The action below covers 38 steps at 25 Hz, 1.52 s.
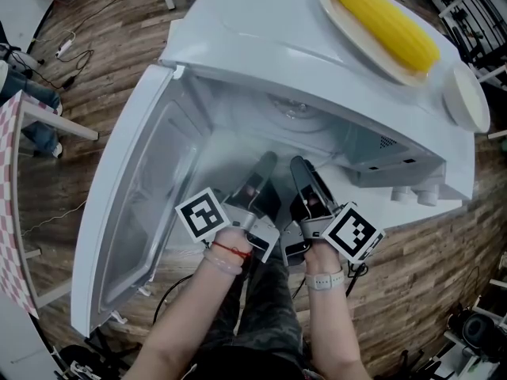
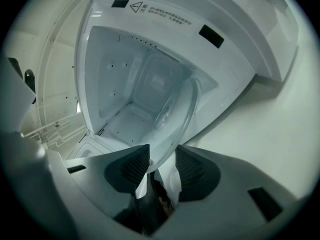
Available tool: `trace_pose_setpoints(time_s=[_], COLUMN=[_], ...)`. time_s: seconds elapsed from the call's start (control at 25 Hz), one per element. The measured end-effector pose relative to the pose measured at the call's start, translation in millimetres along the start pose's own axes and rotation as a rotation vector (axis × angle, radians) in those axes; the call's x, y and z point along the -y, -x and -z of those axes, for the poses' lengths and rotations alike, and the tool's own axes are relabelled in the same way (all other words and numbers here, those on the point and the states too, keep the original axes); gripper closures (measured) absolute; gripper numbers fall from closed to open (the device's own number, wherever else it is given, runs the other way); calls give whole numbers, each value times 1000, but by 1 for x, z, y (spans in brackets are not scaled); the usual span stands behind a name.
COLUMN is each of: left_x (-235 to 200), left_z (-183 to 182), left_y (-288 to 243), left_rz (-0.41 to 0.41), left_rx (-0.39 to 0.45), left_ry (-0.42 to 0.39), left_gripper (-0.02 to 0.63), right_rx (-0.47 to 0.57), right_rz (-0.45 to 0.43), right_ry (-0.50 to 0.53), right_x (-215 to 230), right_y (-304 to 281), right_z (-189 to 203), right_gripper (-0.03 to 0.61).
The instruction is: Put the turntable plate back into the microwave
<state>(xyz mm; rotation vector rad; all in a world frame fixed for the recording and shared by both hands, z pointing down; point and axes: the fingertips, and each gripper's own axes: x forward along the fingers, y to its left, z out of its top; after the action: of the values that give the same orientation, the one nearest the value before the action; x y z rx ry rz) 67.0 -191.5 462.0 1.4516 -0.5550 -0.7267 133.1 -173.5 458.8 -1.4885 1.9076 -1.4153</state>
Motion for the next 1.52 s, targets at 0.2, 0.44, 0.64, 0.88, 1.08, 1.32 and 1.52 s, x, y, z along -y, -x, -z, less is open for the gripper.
trace_pose_setpoints(time_s=[0.2, 0.44, 0.64, 0.88, 1.08, 1.32, 1.52], left_x=[0, -1, -1, -2, -2, -2, 0], left_z=[-2, -2, -5, -7, -9, -9, -7], left_y=[-4, -9, -12, -17, -21, -22, -22], left_rz=[2, 6, 5, 2, -1, -1, -10], left_rx=[5, 9, 14, 16, 15, 1, -28], left_ry=[-5, -17, -17, -23, -21, -45, -74], left_gripper=[571, 571, 571, 571, 571, 571, 571], right_rx=[-20, -47, -69, -75, -77, -98, -113], right_rz=[32, 90, 87, 82, 64, 46, 58], right_ry=[153, 308, 318, 337, 326, 355, 420], right_x=[-2, 2, 1, 0, -3, -7, -8], right_y=[7, 15, 15, 13, 8, 0, -6], right_z=[5, 10, 13, 15, 14, 18, 18], right_gripper=[422, 422, 422, 423, 423, 428, 445])
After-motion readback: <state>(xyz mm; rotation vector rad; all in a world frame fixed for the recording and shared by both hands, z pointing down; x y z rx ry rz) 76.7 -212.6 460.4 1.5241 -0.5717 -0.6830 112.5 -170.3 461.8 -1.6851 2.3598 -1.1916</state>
